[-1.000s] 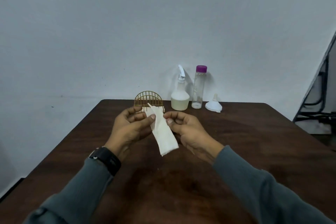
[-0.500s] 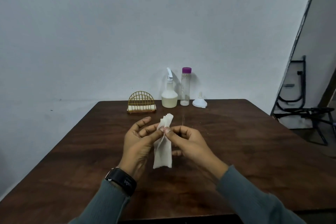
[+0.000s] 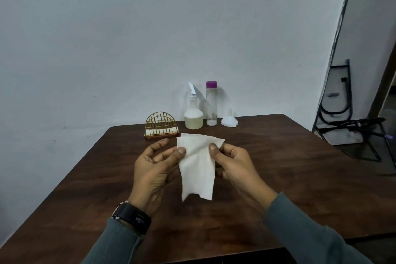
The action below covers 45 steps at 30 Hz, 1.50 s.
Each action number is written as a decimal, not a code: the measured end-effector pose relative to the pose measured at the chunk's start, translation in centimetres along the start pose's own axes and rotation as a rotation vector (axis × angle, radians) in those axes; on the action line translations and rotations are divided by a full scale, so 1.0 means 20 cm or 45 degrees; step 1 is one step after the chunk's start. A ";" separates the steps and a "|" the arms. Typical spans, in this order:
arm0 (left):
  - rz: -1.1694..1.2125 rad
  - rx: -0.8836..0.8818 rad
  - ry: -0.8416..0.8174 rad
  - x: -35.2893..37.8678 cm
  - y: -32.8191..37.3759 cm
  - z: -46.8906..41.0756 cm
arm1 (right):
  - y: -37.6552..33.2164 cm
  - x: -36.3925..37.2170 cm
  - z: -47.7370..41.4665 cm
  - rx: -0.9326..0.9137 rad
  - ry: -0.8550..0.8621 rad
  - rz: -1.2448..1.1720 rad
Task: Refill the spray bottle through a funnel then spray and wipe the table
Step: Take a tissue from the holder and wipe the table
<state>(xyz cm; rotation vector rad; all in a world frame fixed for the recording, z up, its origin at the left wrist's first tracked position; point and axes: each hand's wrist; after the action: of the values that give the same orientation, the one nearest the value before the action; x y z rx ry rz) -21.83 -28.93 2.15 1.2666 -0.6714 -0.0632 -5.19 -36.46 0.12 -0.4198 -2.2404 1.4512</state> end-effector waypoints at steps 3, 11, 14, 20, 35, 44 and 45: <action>0.073 -0.021 0.016 -0.02 0.00 -0.02 | 0.02 -0.03 -0.02 0.013 0.053 -0.014; 0.133 -0.117 0.043 -0.02 -0.05 -0.04 | 0.07 -0.04 -0.02 -0.002 0.134 0.527; 0.115 -0.126 0.036 -0.01 -0.06 -0.04 | 0.04 -0.02 0.02 -0.307 0.108 0.802; 0.111 -0.140 -0.034 0.04 -0.08 -0.03 | 0.06 0.07 0.01 -0.169 -0.179 0.377; 0.144 -0.233 -0.012 0.08 -0.12 -0.10 | 0.00 -0.02 0.01 -0.413 0.146 0.633; 0.050 -0.112 0.271 -0.18 -0.07 -0.19 | 0.12 0.04 -0.03 -0.244 -0.578 1.254; 0.026 -0.096 0.290 -0.20 -0.06 -0.20 | 0.15 0.03 -0.02 -0.264 -0.621 1.315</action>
<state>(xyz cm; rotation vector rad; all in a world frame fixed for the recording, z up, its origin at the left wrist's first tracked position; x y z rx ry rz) -22.62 -24.42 -1.22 1.1729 -0.4810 0.0717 -5.50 -34.60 -2.26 -1.6243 -2.7084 1.9246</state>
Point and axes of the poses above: each hand's wrist, its own z-axis away from the middle knuckle, its own x-axis out of the palm, y = z × x, and after that the axes turned 14 degrees about -x, right-handed
